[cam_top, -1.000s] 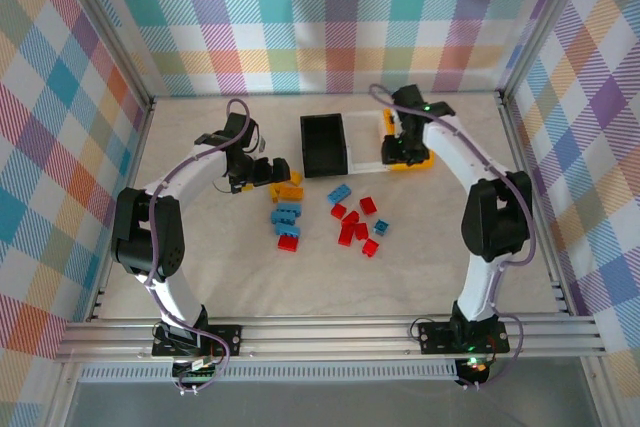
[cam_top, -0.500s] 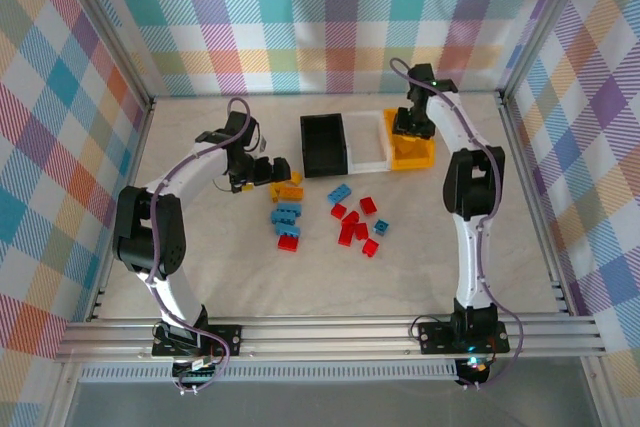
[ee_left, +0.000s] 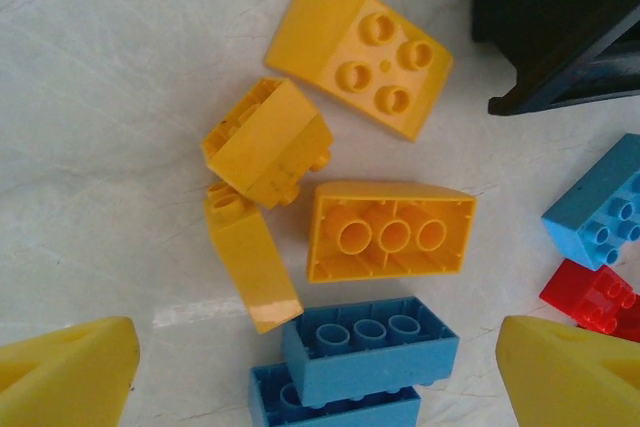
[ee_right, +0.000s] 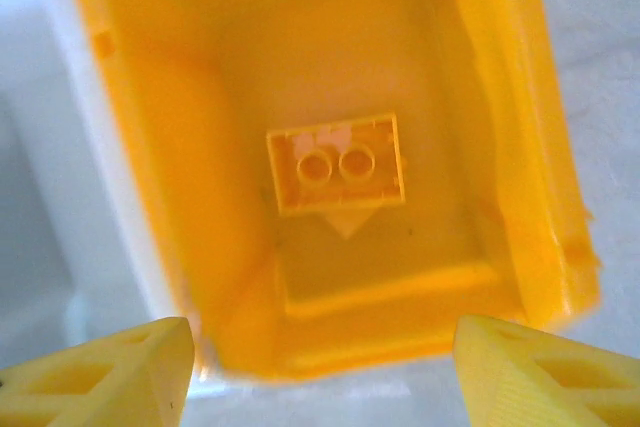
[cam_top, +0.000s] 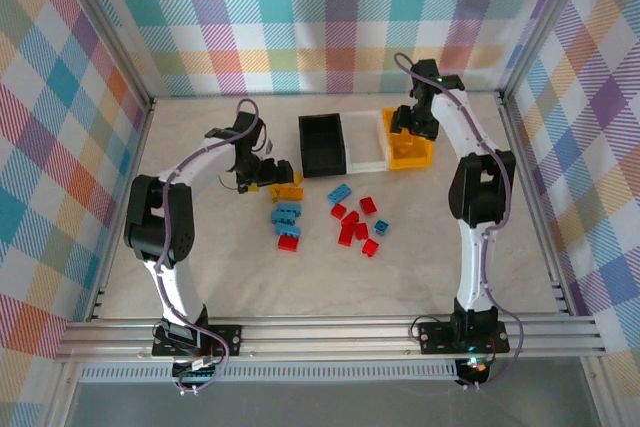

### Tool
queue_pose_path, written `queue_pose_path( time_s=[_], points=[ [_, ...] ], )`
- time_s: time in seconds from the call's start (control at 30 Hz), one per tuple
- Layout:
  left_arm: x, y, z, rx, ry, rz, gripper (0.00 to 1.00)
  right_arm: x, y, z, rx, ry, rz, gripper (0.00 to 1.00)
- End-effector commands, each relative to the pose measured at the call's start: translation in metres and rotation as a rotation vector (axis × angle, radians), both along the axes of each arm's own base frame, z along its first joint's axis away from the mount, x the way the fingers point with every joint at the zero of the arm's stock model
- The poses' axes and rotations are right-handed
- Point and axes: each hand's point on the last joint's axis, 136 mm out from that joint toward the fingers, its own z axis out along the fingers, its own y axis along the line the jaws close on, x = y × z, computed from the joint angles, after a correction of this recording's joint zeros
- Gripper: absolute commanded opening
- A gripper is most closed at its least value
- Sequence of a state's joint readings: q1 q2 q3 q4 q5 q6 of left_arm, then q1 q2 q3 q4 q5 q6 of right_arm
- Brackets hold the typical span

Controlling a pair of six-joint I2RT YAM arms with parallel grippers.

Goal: Sort the legos into containers by color

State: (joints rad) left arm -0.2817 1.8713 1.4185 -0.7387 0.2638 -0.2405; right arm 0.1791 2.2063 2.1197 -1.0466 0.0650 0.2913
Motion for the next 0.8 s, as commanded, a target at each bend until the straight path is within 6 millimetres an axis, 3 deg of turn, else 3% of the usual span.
queue_pose_path(
  time_s=[0.0,0.13,0.27,0.4,0.5,0.77],
  points=[
    [-0.008,-0.011,0.002,-0.010,0.023,-0.051,0.91,-0.041,0.024,0.029,0.029,-0.002,0.072,0.69],
    [-0.012,-0.013,0.006,-0.012,0.014,-0.059,0.90,-0.092,0.051,0.015,0.043,0.079,0.160,0.69],
    [-0.015,-0.011,0.011,-0.009,0.003,-0.058,0.90,-0.155,0.071,-0.017,0.022,0.207,0.253,0.69],
    [-0.019,-0.010,0.013,-0.011,0.002,-0.058,0.90,-0.201,0.077,-0.048,-0.003,0.315,0.298,0.69],
    [-0.022,-0.010,0.013,-0.019,0.004,-0.055,0.91,-0.209,0.083,-0.061,0.003,0.322,0.304,0.69],
    [-0.024,-0.010,0.012,-0.022,0.014,-0.051,0.91,-0.184,0.101,-0.077,0.017,0.298,0.317,0.68]
  ],
)
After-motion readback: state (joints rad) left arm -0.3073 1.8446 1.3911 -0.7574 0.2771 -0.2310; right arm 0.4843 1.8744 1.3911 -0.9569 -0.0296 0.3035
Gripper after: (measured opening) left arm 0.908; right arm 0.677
